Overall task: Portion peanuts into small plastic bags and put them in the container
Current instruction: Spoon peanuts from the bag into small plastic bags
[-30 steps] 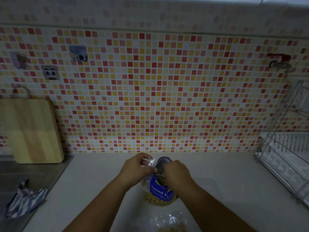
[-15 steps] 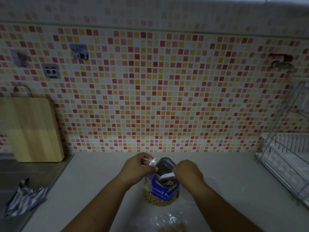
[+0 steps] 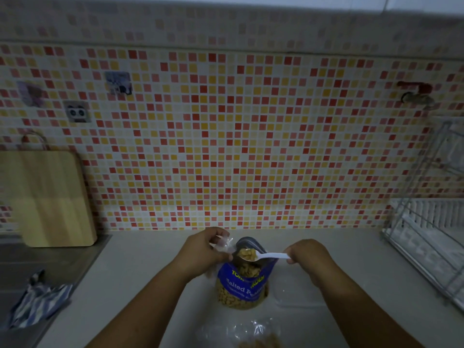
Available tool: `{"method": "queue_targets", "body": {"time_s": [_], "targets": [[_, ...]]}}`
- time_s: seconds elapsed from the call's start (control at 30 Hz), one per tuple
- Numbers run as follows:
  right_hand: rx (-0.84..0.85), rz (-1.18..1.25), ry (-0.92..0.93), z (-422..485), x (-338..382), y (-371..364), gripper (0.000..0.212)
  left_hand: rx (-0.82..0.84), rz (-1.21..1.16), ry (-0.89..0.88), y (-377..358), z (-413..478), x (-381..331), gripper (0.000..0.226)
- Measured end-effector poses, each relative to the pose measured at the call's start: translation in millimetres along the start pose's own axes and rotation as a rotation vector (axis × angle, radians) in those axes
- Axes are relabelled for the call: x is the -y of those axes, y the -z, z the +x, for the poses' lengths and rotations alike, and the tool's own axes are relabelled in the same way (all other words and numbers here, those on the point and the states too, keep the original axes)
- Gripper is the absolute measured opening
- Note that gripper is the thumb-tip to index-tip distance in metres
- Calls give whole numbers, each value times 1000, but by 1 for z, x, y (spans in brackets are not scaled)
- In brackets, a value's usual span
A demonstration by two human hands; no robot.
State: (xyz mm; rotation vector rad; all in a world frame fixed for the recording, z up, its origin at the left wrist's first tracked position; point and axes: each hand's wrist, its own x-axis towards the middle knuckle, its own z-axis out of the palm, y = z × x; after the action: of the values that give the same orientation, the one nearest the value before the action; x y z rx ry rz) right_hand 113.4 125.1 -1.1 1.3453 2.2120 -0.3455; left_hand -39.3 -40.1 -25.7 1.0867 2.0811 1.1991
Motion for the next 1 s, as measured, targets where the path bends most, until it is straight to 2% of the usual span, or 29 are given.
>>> {"method": "queue_targets", "body": {"time_s": [0.13,0.3,0.47,0.53,0.6,0.67,0.8,0.87,1.0], "targets": [[-37,-10,-15,3,-9,8,44,41,128,-48,-5,-3,-5,55],[-80,-9,25,-10,-15,25,44,18,305,-79,-13,-2,-10,58],[-98,-114,87,-26,-8,36,42,5,352,-98,-20,1,-13,56],[-137,-35,140,-35,-3,34,41,6,346,-110,-25,1,-16,53],[-278,97,262,-38,1,24,33,4,325,-126,-30,1,-19,51],[-520,209,451,-46,4,13,22,-19,265,-132,-35,2,-22,45],[-1056,-157,849,-62,16,7,15,-92,77,-93,-38,3,-21,32],[-1170,-204,973,-69,13,9,9,-116,-2,-81,-37,2,-18,29],[-1410,-164,844,-76,-4,23,22,-125,-176,-29,-28,1,-12,26]]}}
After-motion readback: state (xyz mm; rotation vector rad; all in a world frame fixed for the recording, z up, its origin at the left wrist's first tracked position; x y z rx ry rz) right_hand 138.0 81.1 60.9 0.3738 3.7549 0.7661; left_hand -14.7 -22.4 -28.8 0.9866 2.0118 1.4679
